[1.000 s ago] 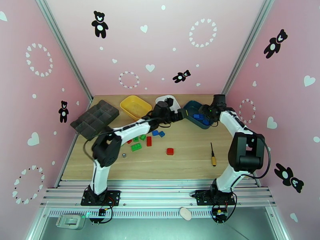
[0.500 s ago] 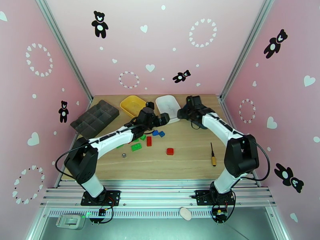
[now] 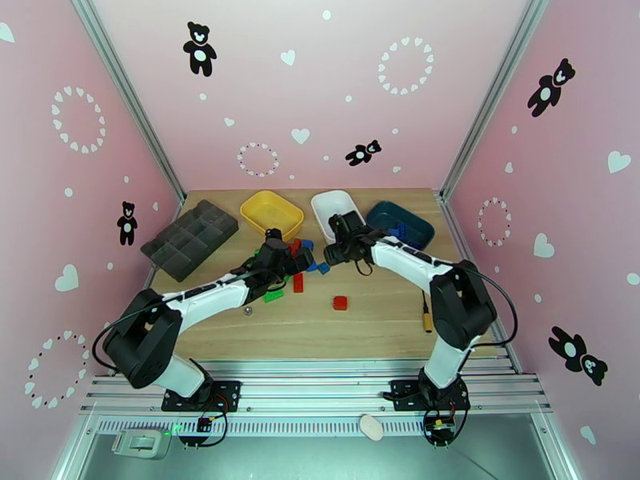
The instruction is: Sort the legos into containers by color
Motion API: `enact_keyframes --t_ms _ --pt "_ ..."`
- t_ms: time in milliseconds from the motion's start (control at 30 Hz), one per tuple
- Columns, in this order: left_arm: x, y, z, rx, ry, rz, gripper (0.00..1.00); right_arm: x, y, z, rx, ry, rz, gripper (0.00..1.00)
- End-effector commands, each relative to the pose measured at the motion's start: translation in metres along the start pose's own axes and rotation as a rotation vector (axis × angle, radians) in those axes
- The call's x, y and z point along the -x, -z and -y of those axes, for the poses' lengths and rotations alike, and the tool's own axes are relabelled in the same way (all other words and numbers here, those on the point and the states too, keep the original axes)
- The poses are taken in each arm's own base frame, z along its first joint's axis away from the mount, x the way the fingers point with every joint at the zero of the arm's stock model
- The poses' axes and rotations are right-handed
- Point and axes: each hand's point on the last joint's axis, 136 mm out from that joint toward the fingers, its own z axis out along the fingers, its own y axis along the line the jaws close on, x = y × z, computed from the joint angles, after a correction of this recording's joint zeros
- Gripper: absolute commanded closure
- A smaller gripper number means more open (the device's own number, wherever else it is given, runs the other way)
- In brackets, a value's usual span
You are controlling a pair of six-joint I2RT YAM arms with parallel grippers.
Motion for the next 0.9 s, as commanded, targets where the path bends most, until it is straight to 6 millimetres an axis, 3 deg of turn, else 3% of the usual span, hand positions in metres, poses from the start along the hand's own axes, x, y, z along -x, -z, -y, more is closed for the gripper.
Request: enact_keyframes --t_ms 0,267,867 --pt "0.01 0.011 -0.013 0.023 0.043 0.073 0.02 -0.011 -0.017 -0.008 -0.013 0.08 -0.043 0.28" --pt "0.004 0.025 -0.03 0.047 0.056 0.083 0.02 -0.017 -0.043 -0.028 -0.024 0.154 -0.096 0.33" --pt "-0.001 0.018 -0.028 0.038 0.068 0.058 0.02 -0.011 -0.074 -0.033 -0.027 0.145 -0.13 0.41"
